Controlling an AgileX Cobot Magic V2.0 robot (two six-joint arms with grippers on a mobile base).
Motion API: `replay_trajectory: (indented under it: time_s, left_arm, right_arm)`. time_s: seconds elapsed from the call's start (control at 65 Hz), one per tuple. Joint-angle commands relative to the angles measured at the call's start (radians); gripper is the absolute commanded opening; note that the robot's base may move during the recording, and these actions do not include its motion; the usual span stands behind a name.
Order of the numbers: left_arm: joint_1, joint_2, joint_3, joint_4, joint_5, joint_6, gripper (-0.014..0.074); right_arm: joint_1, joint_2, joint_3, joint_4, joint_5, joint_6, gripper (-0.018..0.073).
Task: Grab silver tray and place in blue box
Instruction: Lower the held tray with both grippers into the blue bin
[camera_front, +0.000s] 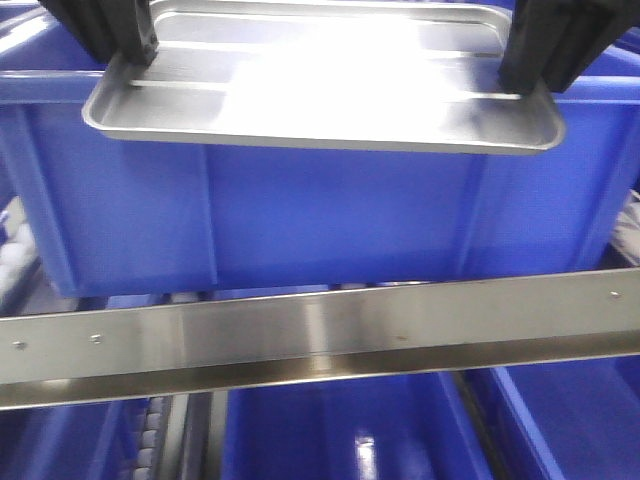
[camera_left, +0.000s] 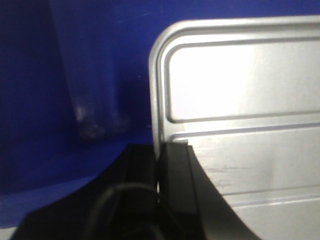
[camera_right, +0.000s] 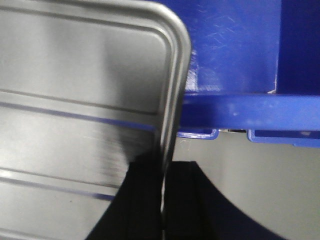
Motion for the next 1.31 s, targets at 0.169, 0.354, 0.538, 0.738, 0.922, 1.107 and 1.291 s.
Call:
replay_trajectory:
  time_s: [0.169, 0.354, 0.538, 0.738, 0.922, 1.107, 1.291]
  left_arm:
    - [-0.010, -0.035, -0.032, 0.023, -0.031, 0.023, -0.0105]
    - [-0.010, -0.035, -0.032, 0.023, -0.031, 0.023, -0.0105]
    - [-0.010, -0.035, -0.032, 0.023, -0.031, 0.023, -0.0105]
    - [-0.010, -0.035, -0.032, 0.023, -0.031, 0.023, -0.0105]
    - [-0.010, -0.035, -0.032, 0.023, -0.031, 0.023, -0.0105]
    - [-0.010, -0.035, -0.032, 0.028, -0.059, 0.023, -0.0105]
    - [-0.010, -0.035, -0.055, 0.024, -0.055, 0.034, -0.0105]
  right_arm:
    - [0.000, -0.033, -0.030, -0.023, -0.058, -0.022, 0.0057]
    - [0.000, -0.033, -0.030, -0.023, -0.058, -0.022, 0.0057]
    - [0.000, -0.033, -0.030, -0.023, -0.058, -0.022, 0.0057]
    - [0.000, -0.033, -0.030, -0.023, -0.058, -0.022, 0.0057]
    - [0.000, -0.033, -0.030, -0.023, -0.061, -0.022, 0.0057]
    - [0.000, -0.033, -0.030, -0.023, -0.104, -0.022, 0.0057]
    - [0.000, -0.034, -0.060, -0.023, -0.094, -0.028, 0.0057]
